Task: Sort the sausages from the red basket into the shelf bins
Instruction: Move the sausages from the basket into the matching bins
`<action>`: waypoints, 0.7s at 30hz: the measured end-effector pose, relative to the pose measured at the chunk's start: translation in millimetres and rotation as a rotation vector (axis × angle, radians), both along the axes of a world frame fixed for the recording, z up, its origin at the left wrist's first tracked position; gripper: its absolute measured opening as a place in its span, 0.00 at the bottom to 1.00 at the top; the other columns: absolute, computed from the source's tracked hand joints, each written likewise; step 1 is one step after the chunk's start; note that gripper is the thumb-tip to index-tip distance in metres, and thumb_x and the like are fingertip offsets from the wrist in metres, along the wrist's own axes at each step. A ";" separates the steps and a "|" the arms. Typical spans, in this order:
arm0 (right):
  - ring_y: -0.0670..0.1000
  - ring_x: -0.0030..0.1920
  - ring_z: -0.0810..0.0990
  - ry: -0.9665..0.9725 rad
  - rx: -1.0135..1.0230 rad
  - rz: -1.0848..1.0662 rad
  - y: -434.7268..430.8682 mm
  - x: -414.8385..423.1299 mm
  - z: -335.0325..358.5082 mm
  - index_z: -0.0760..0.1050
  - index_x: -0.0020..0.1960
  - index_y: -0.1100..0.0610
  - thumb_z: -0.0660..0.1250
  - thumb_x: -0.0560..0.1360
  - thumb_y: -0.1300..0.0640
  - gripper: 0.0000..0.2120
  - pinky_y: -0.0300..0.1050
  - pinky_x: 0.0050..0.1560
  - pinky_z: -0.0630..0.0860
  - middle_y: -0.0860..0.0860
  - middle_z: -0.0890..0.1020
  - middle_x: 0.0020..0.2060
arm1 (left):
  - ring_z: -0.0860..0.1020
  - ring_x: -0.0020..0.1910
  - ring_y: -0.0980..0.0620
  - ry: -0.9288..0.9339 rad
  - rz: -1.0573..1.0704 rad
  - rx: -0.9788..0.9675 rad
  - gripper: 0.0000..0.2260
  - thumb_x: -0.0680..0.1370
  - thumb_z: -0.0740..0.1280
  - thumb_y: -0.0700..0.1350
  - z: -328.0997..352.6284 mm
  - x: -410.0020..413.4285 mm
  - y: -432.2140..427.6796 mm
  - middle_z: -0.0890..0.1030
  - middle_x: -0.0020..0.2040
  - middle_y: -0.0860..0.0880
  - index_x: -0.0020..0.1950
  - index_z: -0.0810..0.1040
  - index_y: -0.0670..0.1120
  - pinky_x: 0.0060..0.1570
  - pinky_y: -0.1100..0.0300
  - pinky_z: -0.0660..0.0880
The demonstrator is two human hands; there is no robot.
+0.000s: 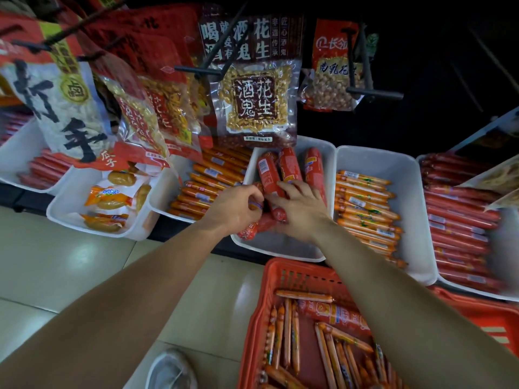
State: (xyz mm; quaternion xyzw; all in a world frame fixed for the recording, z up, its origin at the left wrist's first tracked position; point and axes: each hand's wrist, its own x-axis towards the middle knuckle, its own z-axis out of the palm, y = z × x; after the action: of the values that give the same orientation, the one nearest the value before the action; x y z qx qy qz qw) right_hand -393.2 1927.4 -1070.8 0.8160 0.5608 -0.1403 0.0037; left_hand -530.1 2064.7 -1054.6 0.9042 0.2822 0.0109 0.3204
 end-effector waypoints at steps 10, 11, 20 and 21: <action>0.66 0.56 0.78 -0.094 0.326 -0.198 3.8 17.2 7.9 0.69 0.72 0.44 0.60 0.80 0.49 0.20 0.58 0.49 0.79 0.53 0.76 0.65 | 0.80 0.53 0.57 -0.004 0.000 0.024 0.10 0.74 0.72 0.45 -1.2 -2.6 4.0 0.84 0.53 0.55 0.55 0.84 0.51 0.54 0.61 0.77; 0.67 0.56 0.78 -0.110 0.282 -0.180 5.0 17.8 10.3 0.67 0.73 0.43 0.60 0.80 0.51 0.21 0.59 0.48 0.79 0.54 0.74 0.66 | 0.80 0.53 0.57 0.004 0.002 0.029 0.10 0.74 0.72 0.46 -0.7 -1.7 3.1 0.84 0.53 0.55 0.55 0.84 0.51 0.54 0.61 0.77; 0.63 0.68 0.69 -0.087 0.138 -0.058 2.2 17.8 24.1 0.69 0.71 0.42 0.61 0.79 0.49 0.21 0.60 0.60 0.75 0.51 0.58 0.77 | 0.80 0.54 0.56 0.094 -0.022 0.067 0.12 0.74 0.71 0.50 -0.6 3.2 -3.0 0.84 0.55 0.56 0.57 0.83 0.54 0.55 0.56 0.78; 0.63 0.68 0.69 -0.067 0.126 -0.038 -0.5 20.1 24.4 0.68 0.72 0.42 0.63 0.77 0.46 0.23 0.59 0.59 0.76 0.51 0.57 0.77 | 0.80 0.54 0.55 0.110 -0.027 0.082 0.13 0.74 0.72 0.51 -1.1 4.7 -4.4 0.83 0.56 0.56 0.58 0.83 0.54 0.55 0.56 0.78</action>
State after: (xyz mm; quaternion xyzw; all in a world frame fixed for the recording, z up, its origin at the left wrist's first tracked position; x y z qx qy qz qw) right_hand -373.1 1926.9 -1046.3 0.8294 0.5524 -0.0775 -0.0316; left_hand -525.4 2060.3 -1055.8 0.9195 0.2863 -0.0315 0.2675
